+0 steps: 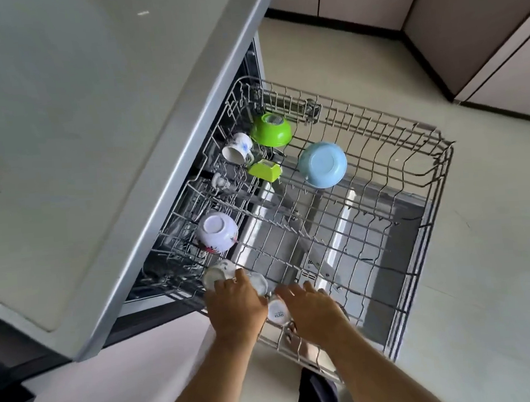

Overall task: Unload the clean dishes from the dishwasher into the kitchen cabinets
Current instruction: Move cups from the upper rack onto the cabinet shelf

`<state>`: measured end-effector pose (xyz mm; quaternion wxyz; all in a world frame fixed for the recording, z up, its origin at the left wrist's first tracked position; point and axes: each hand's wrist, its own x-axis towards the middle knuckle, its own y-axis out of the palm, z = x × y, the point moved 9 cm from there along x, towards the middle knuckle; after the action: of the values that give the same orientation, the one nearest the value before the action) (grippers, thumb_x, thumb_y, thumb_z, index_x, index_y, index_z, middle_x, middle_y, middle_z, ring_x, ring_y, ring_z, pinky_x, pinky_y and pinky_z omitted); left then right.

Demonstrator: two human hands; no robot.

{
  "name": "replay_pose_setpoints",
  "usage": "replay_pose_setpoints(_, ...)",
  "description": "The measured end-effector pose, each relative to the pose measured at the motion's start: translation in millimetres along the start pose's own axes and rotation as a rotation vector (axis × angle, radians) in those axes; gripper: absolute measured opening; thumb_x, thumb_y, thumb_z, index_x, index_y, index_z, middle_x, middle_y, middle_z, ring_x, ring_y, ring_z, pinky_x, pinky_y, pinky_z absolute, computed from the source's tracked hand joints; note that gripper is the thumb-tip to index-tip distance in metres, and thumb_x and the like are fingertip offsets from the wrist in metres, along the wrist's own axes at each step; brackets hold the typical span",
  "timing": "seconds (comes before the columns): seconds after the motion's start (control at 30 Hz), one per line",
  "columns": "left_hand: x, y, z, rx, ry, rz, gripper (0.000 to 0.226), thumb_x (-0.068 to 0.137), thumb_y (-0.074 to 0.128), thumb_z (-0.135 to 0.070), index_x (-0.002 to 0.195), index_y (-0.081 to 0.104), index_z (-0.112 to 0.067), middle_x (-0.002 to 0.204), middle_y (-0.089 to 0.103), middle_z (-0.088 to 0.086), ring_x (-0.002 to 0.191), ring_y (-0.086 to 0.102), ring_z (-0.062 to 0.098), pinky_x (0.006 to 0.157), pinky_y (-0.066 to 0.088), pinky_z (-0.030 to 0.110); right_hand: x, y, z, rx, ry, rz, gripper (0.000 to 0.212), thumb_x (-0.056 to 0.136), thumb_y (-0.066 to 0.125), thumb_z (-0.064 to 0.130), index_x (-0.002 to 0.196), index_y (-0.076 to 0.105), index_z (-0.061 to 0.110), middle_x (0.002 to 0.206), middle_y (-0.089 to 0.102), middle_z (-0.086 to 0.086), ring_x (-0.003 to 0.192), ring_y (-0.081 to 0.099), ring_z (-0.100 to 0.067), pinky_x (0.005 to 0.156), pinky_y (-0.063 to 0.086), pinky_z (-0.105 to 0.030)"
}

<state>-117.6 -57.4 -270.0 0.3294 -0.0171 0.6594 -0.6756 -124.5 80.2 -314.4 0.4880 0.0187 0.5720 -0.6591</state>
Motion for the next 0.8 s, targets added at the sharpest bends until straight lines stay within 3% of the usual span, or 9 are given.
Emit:
replay_pose_setpoints(0.23, 7, 7, -8, 0.011, 0.045, -0.017, 0.058, 0.083, 0.057, -0.058, 0.127, 0.042, -0.023, 0.104, 0.071, 0.004, 0.106, 0.057, 0.026, 0.085, 0.039, 0.04, 10, 4, 9, 0.047, -0.034, -0.08, 0.062, 0.09, 0.066, 0.023, 0.144, 0.036, 0.03, 0.153, 0.037, 0.004, 0.13, 0.045, -0.031, 0.1, 0.048, -0.048)
replay_pose_setpoints(0.37, 10, 15, -5, 0.024, 0.046, 0.0, 0.058, 0.085, 0.06, -0.055, 0.129, 0.042, -0.023, 0.105, 0.071, 0.004, 0.106, 0.056, 0.026, 0.083, 0.038, 0.04, 12, 7, 5, 0.114, -0.005, -0.16, 0.053, 0.076, 0.079, 0.026, 0.124, 0.056, 0.031, 0.132, 0.059, 0.01, 0.104, 0.063, -0.027, 0.075, 0.06, -0.042)
replay_pose_setpoints(0.43, 12, 19, -4, -0.005, 0.034, 0.022, 0.058, 0.081, 0.063, -0.059, 0.124, 0.046, -0.024, 0.101, 0.072, 0.003, 0.102, 0.057, 0.026, 0.08, 0.039, 0.039, 11, 10, 2, 0.151, -0.016, -0.147, 0.056, 0.078, 0.078, 0.028, 0.127, 0.052, 0.03, 0.132, 0.058, 0.01, 0.107, 0.06, -0.025, 0.079, 0.059, -0.042)
replay_pose_setpoints(0.53, 11, 15, -1, -0.101, -0.012, 0.035, 0.057, 0.075, 0.065, -0.065, 0.113, 0.048, -0.026, 0.101, 0.069, 0.005, 0.093, 0.06, 0.027, 0.073, 0.046, 0.035, 3, 0, 0, 0.213, -0.037, -0.16, 0.053, 0.086, 0.07, 0.024, 0.133, 0.046, 0.023, 0.131, 0.057, 0.004, 0.113, 0.057, -0.025, 0.087, 0.056, -0.039)
replay_pose_setpoints(0.67, 8, 2, 5, -0.292, -0.084, 0.057, 0.053, 0.071, 0.073, -0.051, 0.112, 0.048, -0.029, 0.11, 0.054, 0.008, 0.081, 0.059, 0.023, 0.06, 0.055, 0.031, -14, -27, -6, 0.315, -0.038, -0.248, 0.044, 0.09, 0.062, 0.023, 0.132, 0.049, 0.021, 0.124, 0.059, 0.001, 0.108, 0.061, -0.023, 0.083, 0.049, -0.031)
replay_pose_setpoints(0.8, 6, -12, 11, -0.58, -0.154, 0.09, 0.064, 0.065, 0.082, -0.042, 0.118, 0.049, -0.03, 0.117, 0.04, 0.007, 0.08, 0.053, 0.015, 0.052, 0.051, 0.023, -27, -47, -27, 0.455, 0.042, -0.332, 0.054, 0.083, 0.072, 0.032, 0.131, 0.049, 0.022, 0.117, 0.055, 0.001, 0.098, 0.054, -0.017, 0.076, 0.045, -0.027)
